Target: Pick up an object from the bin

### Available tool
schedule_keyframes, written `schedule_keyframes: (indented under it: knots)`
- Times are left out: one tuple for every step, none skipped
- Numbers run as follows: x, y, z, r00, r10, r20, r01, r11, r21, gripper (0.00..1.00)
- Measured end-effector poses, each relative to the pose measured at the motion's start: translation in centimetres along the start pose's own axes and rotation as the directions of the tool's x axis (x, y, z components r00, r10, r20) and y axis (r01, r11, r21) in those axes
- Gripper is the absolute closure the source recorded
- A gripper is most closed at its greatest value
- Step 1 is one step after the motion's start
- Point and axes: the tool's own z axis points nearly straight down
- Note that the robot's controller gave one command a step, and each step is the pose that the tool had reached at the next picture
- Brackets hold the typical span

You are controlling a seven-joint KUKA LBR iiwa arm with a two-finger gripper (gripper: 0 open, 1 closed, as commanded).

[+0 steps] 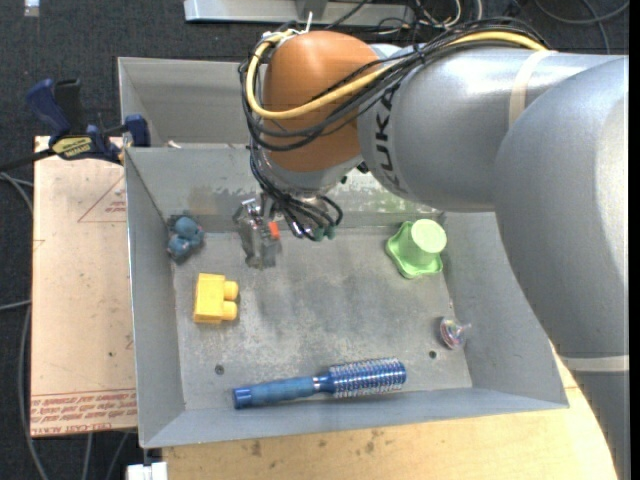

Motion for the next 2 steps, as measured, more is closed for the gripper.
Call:
schedule_keyframes:
  knots:
    - [5.8, -2.1, 3.5, 0.974, 0.228, -0.012, -0.228, 0.974, 0.003, 1.00]
    - [5.4, 0.0, -0.4, 0.951, 0.311, -0.002, -0.311, 0.951, 0.000, 1.00]
